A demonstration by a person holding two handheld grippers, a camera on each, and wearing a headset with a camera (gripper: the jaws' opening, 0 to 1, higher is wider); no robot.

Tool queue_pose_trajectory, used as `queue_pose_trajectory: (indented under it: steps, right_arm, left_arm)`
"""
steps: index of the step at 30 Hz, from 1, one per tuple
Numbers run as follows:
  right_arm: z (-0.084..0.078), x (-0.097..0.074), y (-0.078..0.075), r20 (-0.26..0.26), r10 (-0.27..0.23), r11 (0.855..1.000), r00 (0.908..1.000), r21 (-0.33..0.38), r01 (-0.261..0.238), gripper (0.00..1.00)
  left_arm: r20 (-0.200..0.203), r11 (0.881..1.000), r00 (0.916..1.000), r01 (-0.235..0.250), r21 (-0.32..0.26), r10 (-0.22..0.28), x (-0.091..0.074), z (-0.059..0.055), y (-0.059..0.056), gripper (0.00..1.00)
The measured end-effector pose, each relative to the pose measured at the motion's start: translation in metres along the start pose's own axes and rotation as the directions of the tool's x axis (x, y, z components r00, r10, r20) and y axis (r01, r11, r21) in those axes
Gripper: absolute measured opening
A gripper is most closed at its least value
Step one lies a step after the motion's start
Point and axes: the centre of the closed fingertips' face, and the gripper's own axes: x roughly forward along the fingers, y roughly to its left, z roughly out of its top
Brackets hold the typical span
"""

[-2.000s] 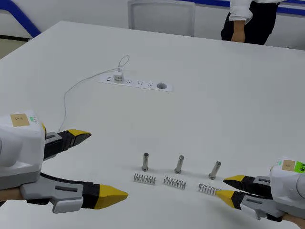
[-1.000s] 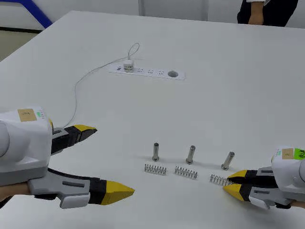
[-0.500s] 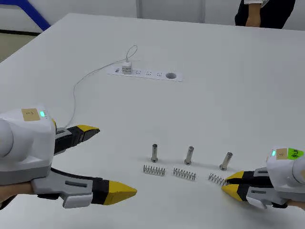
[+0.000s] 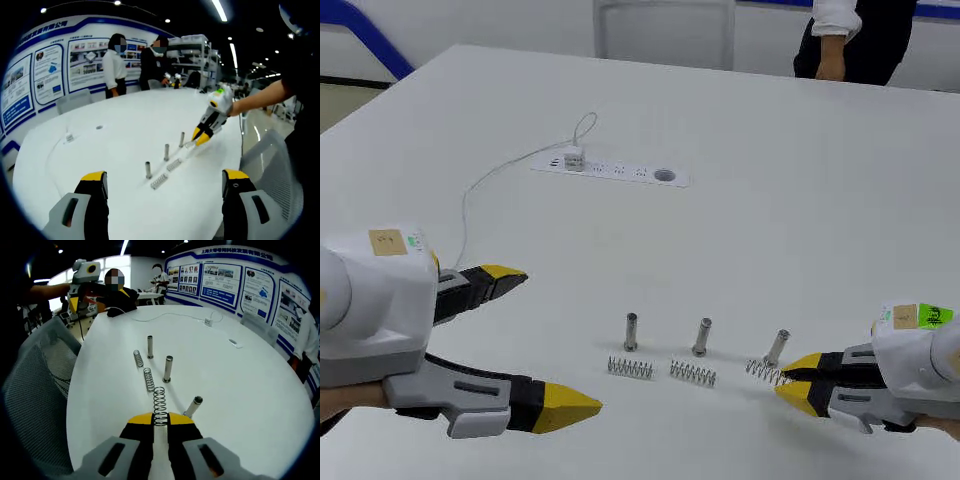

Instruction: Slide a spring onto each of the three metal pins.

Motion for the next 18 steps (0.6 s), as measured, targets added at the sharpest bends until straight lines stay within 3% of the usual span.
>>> queue_pose_trajectory:
  steps: [2,7,9,12,18]
  right_arm:
    - [0.009,-0.004,0.002,0.011,0.000,1.000,0.9999,-0.015,0.001,0.09]
    - [0.029,-0.015,0.006,0.036,-0.010,0.999,0.9993,-0.045,0.011,0.10]
    - [0.036,-0.018,0.008,0.042,-0.009,0.999,0.9991,-0.049,0.011,0.10]
    - [0.047,-0.020,0.017,0.046,0.014,0.997,0.9988,-0.070,-0.011,0.10]
    - [0.064,-0.025,0.033,0.049,0.059,0.990,0.9971,-0.127,-0.052,0.10]
  left_arm:
    - [0.071,0.999,0.9973,0.022,-0.044,-0.019,0.004,0.013,-0.005,0.97]
    - [0.038,0.999,0.9985,0.039,-0.008,-0.039,0.012,0.010,-0.011,0.95]
    - [0.046,0.999,0.9980,0.045,-0.012,-0.044,0.015,0.012,-0.015,0.94]
    - [0.065,0.998,0.9965,0.054,-0.010,-0.053,0.027,0.016,-0.024,0.94]
    - [0.036,0.993,0.9940,0.102,0.053,-0.104,0.044,0.014,-0.041,0.89]
